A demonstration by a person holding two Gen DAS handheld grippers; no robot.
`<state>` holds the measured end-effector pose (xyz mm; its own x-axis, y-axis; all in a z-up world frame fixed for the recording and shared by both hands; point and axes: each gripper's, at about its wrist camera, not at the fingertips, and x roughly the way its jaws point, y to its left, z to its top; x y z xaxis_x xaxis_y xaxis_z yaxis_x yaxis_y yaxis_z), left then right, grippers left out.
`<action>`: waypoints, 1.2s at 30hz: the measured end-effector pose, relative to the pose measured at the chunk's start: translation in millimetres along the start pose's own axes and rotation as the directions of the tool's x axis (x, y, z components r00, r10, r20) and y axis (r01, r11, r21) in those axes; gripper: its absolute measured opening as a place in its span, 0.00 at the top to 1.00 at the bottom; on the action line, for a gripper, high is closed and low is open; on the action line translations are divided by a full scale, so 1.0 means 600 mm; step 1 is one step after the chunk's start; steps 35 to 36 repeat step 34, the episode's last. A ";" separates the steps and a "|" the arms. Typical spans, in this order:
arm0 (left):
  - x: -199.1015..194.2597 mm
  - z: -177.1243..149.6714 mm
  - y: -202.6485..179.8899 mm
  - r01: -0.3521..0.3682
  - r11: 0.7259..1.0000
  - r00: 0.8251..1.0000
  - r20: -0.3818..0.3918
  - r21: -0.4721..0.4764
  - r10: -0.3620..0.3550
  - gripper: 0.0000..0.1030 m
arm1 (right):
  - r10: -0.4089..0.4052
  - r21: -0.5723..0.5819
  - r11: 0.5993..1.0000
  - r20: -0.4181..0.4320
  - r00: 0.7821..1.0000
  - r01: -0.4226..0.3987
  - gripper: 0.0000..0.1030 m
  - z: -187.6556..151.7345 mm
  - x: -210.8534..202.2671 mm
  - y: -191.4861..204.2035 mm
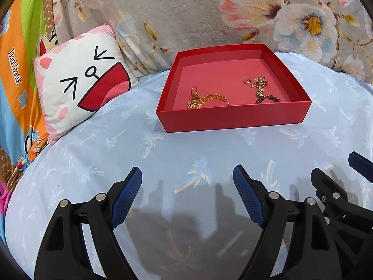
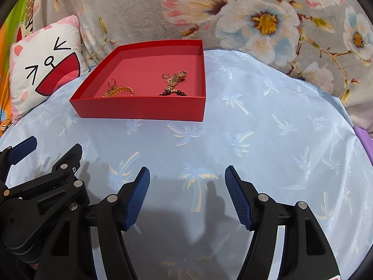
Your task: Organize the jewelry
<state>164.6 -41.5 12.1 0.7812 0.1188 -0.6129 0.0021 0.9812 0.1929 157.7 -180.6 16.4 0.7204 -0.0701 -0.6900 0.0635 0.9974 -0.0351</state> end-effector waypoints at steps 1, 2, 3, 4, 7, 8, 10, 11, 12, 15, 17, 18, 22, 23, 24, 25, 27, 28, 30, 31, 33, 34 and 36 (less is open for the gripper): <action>-0.001 0.000 -0.001 0.001 1.000 1.000 0.002 0.001 -0.001 0.25 | 0.000 0.001 1.000 0.000 1.000 0.000 0.36 0.000 0.000 0.000; -0.001 0.000 -0.002 -0.001 1.000 1.000 0.002 0.002 0.001 0.25 | 0.001 -0.001 1.000 0.000 1.000 -0.001 0.36 0.000 0.001 0.000; -0.002 0.000 -0.002 -0.001 1.000 1.000 0.002 0.003 0.001 0.25 | 0.000 -0.001 1.000 0.000 1.000 0.000 0.36 0.000 0.000 0.000; -0.002 0.000 -0.002 -0.001 1.000 1.000 0.002 0.003 0.001 0.25 | 0.001 -0.001 1.000 0.001 1.000 -0.001 0.36 0.000 0.001 0.000; -0.002 0.000 -0.003 -0.002 1.000 1.000 0.003 0.003 0.002 0.25 | 0.000 -0.001 1.000 0.001 1.000 0.000 0.36 0.000 0.001 0.000; -0.002 0.000 -0.003 -0.003 1.000 1.000 0.003 0.004 0.003 0.25 | 0.000 -0.001 1.000 0.001 1.000 0.000 0.36 0.000 0.001 0.000; -0.002 0.000 -0.003 -0.003 1.000 1.000 0.002 0.004 0.003 0.25 | 0.000 -0.001 1.000 0.001 1.000 0.000 0.36 0.000 0.002 0.000; -0.002 0.000 -0.004 -0.003 1.000 1.000 0.002 0.004 0.003 0.25 | 0.000 -0.001 1.000 0.001 1.000 0.000 0.36 0.000 0.001 0.000; -0.002 0.000 -0.004 -0.003 1.000 1.000 0.003 0.004 0.003 0.25 | 0.001 -0.001 1.000 0.001 1.000 -0.001 0.36 0.000 0.001 0.000; -0.002 0.000 -0.003 -0.003 1.000 1.000 0.002 0.004 0.003 0.25 | 0.001 -0.001 1.000 0.000 1.000 -0.001 0.36 0.000 0.001 0.000; -0.003 0.000 -0.004 -0.004 1.000 1.000 0.004 0.004 0.004 0.25 | 0.000 -0.001 1.000 0.002 1.000 0.000 0.36 0.000 0.001 0.000; -0.002 0.000 -0.003 -0.003 1.000 1.000 0.003 0.004 0.003 0.25 | 0.000 -0.002 1.000 0.001 1.000 0.000 0.36 0.000 0.001 0.000; -0.003 0.000 -0.003 -0.003 1.000 1.000 0.003 0.005 0.003 0.25 | 0.000 -0.002 1.000 0.001 1.000 0.000 0.36 0.000 0.001 -0.001; -0.003 0.000 -0.003 -0.003 1.000 1.000 0.003 0.005 0.003 0.25 | -0.001 -0.002 1.000 0.001 1.000 0.001 0.36 0.000 0.002 -0.001; -0.003 0.000 -0.002 -0.003 1.000 1.000 0.002 0.005 0.003 0.25 | -0.001 -0.002 1.000 0.001 1.000 0.001 0.36 0.000 0.002 -0.001; -0.003 0.000 -0.002 -0.002 1.000 1.000 0.002 0.005 0.002 0.25 | -0.001 -0.002 1.000 0.000 1.000 0.001 0.36 0.000 0.002 -0.001; -0.003 0.000 -0.003 -0.003 1.000 1.000 0.001 0.005 0.003 0.25 | -0.001 -0.002 1.000 0.000 1.000 0.001 0.36 0.000 0.002 -0.001; -0.003 0.000 -0.003 -0.003 1.000 1.000 0.002 0.005 0.003 0.25 | -0.001 -0.003 1.000 0.000 1.000 0.001 0.36 0.000 0.002 -0.001; -0.003 0.000 -0.002 -0.004 1.000 1.000 0.001 0.005 0.004 0.25 | -0.002 -0.003 1.000 0.002 1.000 0.002 0.36 0.000 0.002 0.000; -0.003 0.000 -0.001 -0.003 1.000 1.000 0.000 0.005 0.003 0.25 | -0.001 -0.003 1.000 0.001 1.000 0.001 0.36 0.000 0.002 0.000; -0.003 0.000 0.000 -0.002 1.000 1.000 -0.002 0.005 0.002 0.25 | -0.002 -0.002 1.000 -0.001 1.000 0.002 0.36 0.000 0.002 0.000; -0.003 -0.001 0.001 -0.002 1.000 1.000 -0.003 0.005 0.002 0.25 | -0.001 -0.002 1.000 -0.001 1.000 0.001 0.36 0.000 0.002 -0.001; -0.003 -0.001 0.001 -0.002 1.000 1.000 -0.003 0.005 0.002 0.25 | -0.001 -0.002 1.000 -0.001 1.000 0.001 0.36 0.000 0.002 -0.001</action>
